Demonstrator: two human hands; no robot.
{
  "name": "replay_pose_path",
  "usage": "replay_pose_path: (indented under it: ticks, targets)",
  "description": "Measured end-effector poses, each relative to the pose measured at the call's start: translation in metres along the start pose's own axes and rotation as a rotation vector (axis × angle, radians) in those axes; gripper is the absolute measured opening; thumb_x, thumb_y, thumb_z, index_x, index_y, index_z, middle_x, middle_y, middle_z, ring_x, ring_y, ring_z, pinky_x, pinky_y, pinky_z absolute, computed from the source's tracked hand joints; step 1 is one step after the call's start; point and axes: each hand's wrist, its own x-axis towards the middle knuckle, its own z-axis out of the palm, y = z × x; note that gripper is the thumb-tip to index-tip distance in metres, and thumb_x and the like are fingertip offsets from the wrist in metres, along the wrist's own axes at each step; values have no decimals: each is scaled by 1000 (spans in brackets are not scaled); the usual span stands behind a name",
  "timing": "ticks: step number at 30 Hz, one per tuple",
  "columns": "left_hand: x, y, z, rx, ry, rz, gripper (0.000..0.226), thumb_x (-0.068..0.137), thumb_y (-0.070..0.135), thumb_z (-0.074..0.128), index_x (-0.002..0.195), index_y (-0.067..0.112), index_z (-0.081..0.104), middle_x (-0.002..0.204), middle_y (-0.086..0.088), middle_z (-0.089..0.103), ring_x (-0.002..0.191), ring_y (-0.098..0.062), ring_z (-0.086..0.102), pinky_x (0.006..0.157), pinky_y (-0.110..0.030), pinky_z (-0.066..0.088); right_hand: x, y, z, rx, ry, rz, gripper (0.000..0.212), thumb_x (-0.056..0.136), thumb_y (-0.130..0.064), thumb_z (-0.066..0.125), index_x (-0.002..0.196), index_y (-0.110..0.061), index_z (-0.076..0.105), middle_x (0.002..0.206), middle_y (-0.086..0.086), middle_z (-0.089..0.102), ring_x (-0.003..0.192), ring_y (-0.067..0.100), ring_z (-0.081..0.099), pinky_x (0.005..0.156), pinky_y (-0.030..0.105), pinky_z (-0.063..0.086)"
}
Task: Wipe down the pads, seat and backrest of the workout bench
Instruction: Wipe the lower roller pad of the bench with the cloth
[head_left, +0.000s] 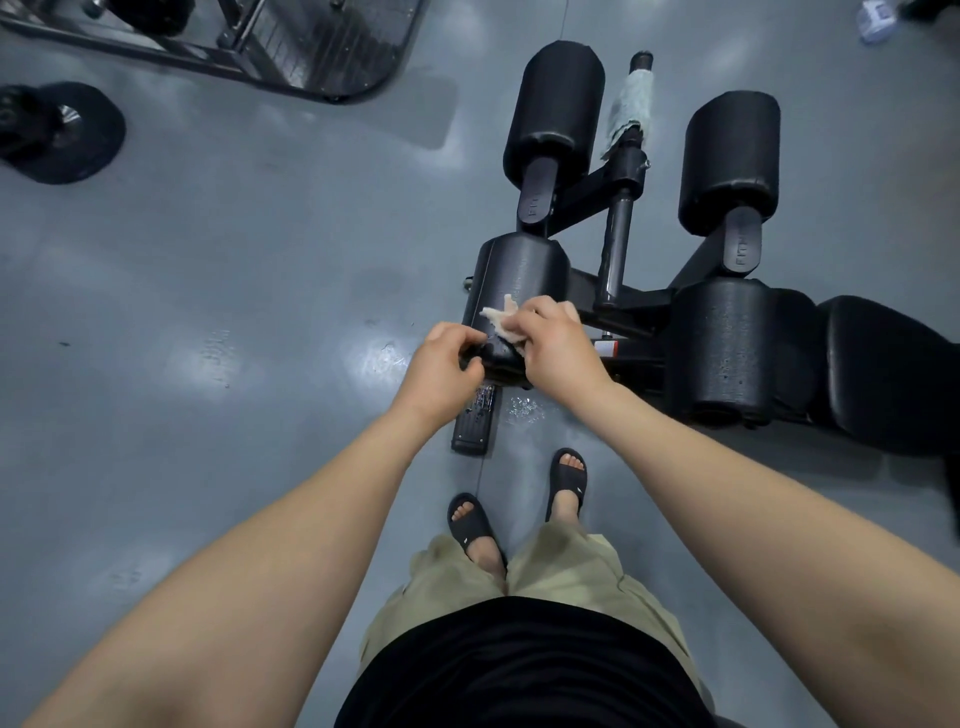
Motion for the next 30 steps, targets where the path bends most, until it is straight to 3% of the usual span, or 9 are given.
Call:
replay_pose_path:
  ticks: [3,8,10,13,19,24,27,30]
  targets:
    - [1,1,-2,-7,13,-22,29,87,3,60,113,12,67,111,3,54,101,-16,61,99,-33,51,-14,-3,2,5,-24,-58,36,82,3,51,107,-10,73,105,8,62,87,33,47,81,39,46]
    - [1,9,-2,-18,-44,62,38,84,5,65,121,15,63,116,4,55,107,-11,58,95,-20,47,-24,0,-12,69,-190,-84,36,85,4,56,113,-13,72,110,4,60,94,23,45,87,32,42]
    - [3,13,-1,-62,-69,87,42,84,6,68,124,16,63,116,2,58,107,-9,59,95,-19,48,-22,-3,-22,199,-213,28,37,83,5,54,110,-17,65,110,2,55,96,17,51,88,27,43]
    - [5,22,-1,-152,-74,79,36,85,12,72,120,21,67,113,3,64,101,-2,61,89,-13,46,-12,-10,-32,415,-108,256,28,83,-4,56,95,-29,55,102,-3,56,87,8,56,78,24,45]
    - [17,35,-14,-224,-95,37,31,86,15,76,116,23,70,108,7,66,92,10,60,84,-7,42,5,-18,-37,602,-27,407,10,86,-13,68,85,-21,63,80,-7,68,67,1,57,65,18,47]
    - [29,39,-27,-375,-60,-126,13,86,11,75,96,20,75,94,-1,77,79,-6,67,72,-19,53,15,-26,-40,536,-21,343,10,91,-12,66,87,-20,61,80,-10,64,65,-7,53,63,7,39]
    - [33,42,-31,-425,-40,-191,11,83,9,79,84,16,72,82,-2,74,69,-9,63,64,-23,52,20,-29,-44,571,-25,384,7,95,-18,63,100,-22,60,91,-9,65,69,-8,56,65,6,41]
    - [38,38,-34,-442,13,-207,28,77,7,84,70,18,59,68,4,61,65,-13,53,63,-26,44,17,-29,-45,783,-129,494,27,94,-31,68,116,-24,54,105,-1,62,80,5,63,69,22,57]
